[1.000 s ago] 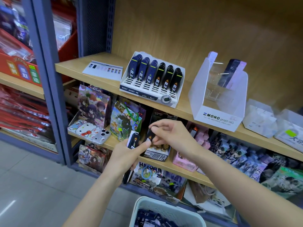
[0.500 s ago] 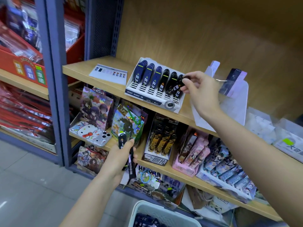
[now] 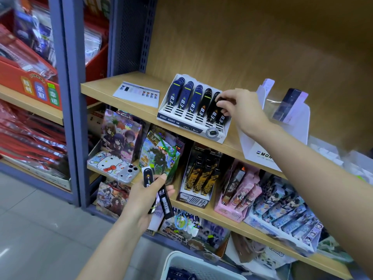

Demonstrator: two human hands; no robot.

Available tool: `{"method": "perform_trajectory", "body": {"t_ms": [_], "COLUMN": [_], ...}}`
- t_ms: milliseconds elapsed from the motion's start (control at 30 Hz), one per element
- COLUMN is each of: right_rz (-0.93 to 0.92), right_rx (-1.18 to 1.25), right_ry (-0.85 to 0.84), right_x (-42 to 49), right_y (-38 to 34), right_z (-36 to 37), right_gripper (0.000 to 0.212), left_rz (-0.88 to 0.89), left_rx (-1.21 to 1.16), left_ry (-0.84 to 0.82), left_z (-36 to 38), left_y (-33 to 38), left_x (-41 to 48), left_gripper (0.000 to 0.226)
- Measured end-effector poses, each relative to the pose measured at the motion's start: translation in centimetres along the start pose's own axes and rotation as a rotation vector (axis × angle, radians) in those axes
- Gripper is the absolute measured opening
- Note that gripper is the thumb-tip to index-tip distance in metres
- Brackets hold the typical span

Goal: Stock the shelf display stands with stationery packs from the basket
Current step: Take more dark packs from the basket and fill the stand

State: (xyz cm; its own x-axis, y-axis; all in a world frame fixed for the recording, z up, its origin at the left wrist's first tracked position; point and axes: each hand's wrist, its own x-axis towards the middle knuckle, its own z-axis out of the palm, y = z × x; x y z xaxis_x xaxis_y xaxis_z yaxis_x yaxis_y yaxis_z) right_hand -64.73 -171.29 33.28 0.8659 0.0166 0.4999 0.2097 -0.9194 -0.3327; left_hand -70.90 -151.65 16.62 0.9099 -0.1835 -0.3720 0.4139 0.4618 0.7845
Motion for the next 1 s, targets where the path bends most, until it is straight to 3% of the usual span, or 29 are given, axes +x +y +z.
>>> {"method": "perform_trajectory", "body": {"t_ms": [333, 500, 667, 800, 900, 1000], "right_rz": [0.02, -0.045, -0.07, -0.098, -0.074, 0.002], "right_rx": [0.08, -0.028, -0.153, -0.141, 0.004, 0.088], "right_ry": [-0.04, 0.046, 0.075, 0.138, 0.203, -0.02], "right_x": [1.0, 0.5, 0.1, -1.9, -5.0, -8.8], "right_y": [0.5, 0.8, 1.1, 0.6, -0.4, -1.7], "right_z": [-0.1, 0.4, 0.7, 1.1, 2.5, 4.4], "right_gripper": [0.013, 0.007, 0.021, 0.028, 0.021, 0.015], "left_rz": [-0.032, -0.039, -0.059, -0.058, -0.04, -0.02], "left_rx": [-0.048, -0.012, 0.111, 0.077, 0.018, -0.063], "left_ry": [0.035, 0.064, 0.12, 0.1, 0.086, 0.08], "left_z": [-0.1, 0.2, 0.1, -0.1, -0.1, 0.1], "left_y": [-0.5, -0.3, -0.5, -0.7, -0.8, -0.8], "left_x": [0.6, 0.3, 0.7, 1.1, 1.3, 1.2], "left_gripper": [0.014, 0.016, 0.029, 0.027, 0.027, 0.021]}}
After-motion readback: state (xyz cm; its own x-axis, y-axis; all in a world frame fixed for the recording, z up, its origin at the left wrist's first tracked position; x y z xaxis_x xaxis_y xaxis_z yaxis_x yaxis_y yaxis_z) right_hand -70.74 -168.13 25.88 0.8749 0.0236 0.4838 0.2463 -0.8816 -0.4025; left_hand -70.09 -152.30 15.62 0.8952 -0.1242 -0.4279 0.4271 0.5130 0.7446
